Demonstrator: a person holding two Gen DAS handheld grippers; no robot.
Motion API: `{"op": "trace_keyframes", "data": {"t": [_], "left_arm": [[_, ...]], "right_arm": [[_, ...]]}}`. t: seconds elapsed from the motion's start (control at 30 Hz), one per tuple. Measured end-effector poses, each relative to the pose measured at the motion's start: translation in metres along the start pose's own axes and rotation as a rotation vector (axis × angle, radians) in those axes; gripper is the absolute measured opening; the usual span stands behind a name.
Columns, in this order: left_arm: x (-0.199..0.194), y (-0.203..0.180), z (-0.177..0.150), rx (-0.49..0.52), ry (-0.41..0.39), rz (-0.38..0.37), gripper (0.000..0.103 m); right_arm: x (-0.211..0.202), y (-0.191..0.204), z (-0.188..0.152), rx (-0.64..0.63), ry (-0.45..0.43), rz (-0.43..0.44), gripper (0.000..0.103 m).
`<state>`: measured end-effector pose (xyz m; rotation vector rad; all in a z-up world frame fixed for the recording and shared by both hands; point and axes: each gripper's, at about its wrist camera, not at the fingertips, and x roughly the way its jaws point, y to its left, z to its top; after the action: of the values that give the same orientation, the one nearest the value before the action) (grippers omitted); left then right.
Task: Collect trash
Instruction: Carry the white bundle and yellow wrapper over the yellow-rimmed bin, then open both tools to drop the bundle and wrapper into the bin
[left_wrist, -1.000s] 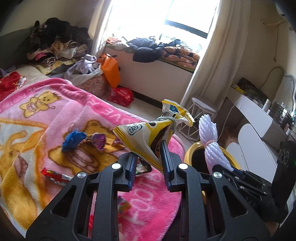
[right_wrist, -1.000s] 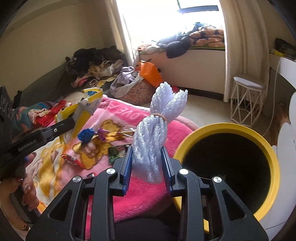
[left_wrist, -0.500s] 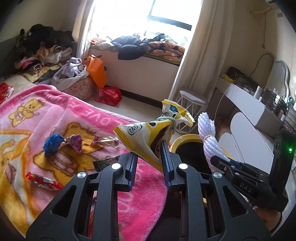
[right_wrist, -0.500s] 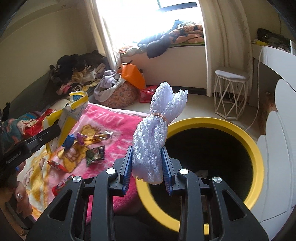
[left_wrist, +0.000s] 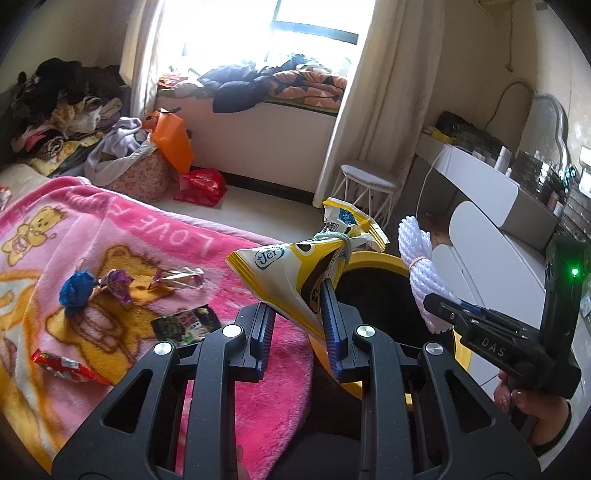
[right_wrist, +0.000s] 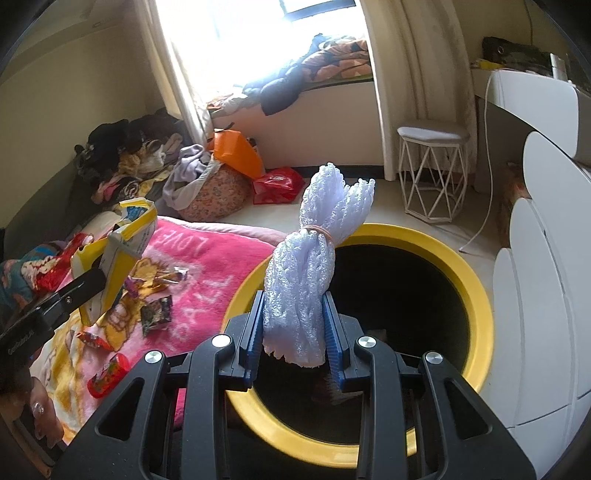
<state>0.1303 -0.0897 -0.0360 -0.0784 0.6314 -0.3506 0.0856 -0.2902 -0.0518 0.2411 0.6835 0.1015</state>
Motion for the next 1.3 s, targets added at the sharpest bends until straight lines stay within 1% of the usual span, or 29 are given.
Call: {"op": "trace_keyframes", "data": {"t": [0.6,0.8,1.13,1.3], "left_arm": [[0.040,-0.034,-0.009,0.081,0.079,-0.017,0.019],[0.058,-0.044,-0.012,0.103,0.112,-0.012,0.019],[0.086,-0.057,-0.012,0.105,0.156,-0.021,0.019],[0.095,-0.057,-0.008,0.078,0.163,-0.035,0.021]], "right_arm": [[0.008,-0.033,-0.006,0.056,0.059,-0.036,0.028],[0.011,-0.037,-0.009,0.068,0.082,-0.041,0.028],[0.019,-0.040,-0.014,0.085,0.121,-0.037,0.029],[0.022,-0.046,-0.013,0.118,0.137,-0.035,0.035]]}}
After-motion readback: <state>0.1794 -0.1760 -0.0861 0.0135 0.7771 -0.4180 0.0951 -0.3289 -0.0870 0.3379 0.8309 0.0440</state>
